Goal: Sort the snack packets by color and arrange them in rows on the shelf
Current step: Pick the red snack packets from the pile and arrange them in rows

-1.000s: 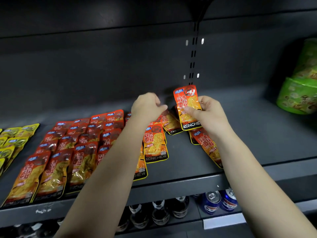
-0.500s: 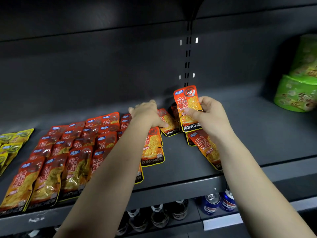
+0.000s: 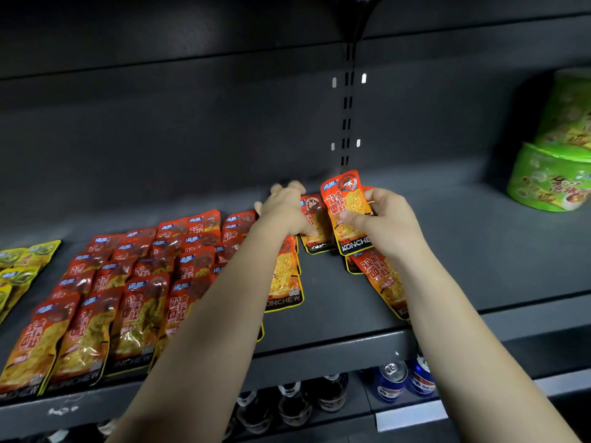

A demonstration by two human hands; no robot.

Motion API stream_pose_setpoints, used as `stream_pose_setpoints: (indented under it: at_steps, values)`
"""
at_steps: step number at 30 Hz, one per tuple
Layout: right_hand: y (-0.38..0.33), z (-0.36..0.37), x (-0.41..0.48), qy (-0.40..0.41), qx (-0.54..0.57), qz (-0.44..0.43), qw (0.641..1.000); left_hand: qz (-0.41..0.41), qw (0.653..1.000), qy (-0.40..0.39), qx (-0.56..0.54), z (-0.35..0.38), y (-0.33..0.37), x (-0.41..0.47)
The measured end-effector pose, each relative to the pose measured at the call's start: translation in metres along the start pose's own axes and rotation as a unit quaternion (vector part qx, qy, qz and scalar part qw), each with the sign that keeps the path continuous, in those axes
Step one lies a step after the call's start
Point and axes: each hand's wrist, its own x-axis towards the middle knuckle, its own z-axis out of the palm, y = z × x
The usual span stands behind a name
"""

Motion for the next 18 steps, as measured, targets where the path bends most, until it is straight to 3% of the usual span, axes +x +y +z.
stream_pose_setpoints:
  at_steps: [12,18]
  values:
    - [-0.001,-0.002,-0.002,0.011,-0.037,0.017,0.999,0.007,0.984,0.016,-0.179,0.006,-0.001,0.003]
    - [0.001,-0.002,-0.001,0.018,-0.037,0.028,0.999,0.000,0.980,0.032,-0.198,0.012,0.000,0.003]
